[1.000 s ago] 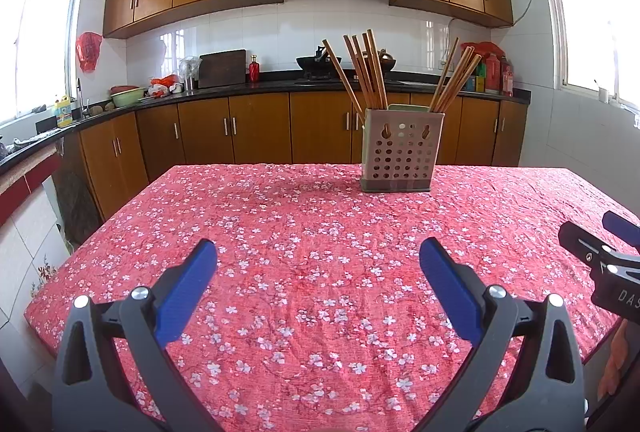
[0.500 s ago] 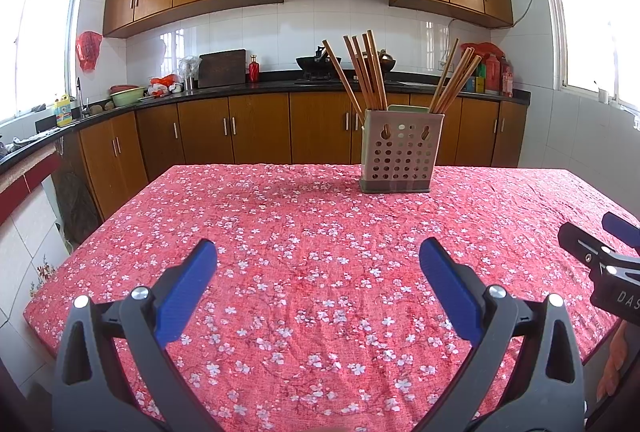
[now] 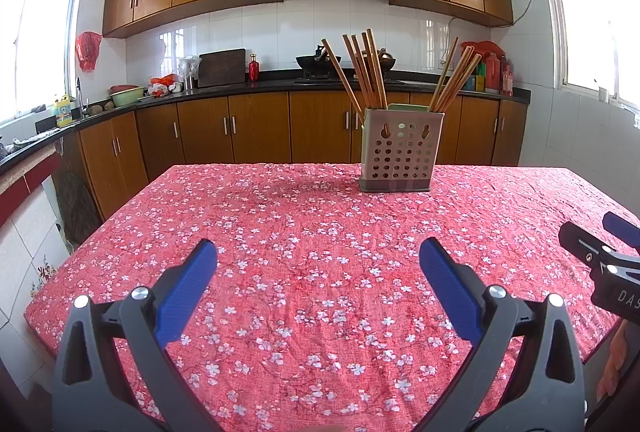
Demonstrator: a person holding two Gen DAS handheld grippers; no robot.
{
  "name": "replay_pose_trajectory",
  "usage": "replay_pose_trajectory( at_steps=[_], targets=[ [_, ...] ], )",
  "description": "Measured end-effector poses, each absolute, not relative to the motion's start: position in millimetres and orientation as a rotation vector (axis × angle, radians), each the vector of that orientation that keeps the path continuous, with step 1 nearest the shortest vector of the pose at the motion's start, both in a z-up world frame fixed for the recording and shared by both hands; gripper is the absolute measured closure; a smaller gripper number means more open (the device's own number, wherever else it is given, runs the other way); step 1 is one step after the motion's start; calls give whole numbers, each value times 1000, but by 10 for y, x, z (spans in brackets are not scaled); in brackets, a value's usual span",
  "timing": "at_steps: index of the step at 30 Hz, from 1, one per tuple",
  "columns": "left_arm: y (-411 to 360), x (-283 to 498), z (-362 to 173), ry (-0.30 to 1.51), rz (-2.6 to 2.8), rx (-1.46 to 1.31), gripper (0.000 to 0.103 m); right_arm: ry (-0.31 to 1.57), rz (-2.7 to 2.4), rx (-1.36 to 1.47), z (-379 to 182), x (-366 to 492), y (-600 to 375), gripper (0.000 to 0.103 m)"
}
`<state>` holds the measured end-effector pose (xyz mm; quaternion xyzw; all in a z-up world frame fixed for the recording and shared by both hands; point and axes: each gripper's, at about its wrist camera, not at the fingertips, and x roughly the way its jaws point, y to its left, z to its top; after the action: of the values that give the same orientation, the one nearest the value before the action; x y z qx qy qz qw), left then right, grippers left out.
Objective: Organize utensils
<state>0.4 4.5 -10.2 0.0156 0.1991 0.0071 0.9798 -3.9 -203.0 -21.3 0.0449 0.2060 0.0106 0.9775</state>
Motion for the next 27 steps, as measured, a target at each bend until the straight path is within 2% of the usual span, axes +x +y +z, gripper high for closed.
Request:
replay_pose_trajectory(
  at_steps=[27],
  targets=[
    [34, 15, -114, 402, 13, 32, 4, 417, 19, 93, -216, -36, -2019, 2]
  ],
)
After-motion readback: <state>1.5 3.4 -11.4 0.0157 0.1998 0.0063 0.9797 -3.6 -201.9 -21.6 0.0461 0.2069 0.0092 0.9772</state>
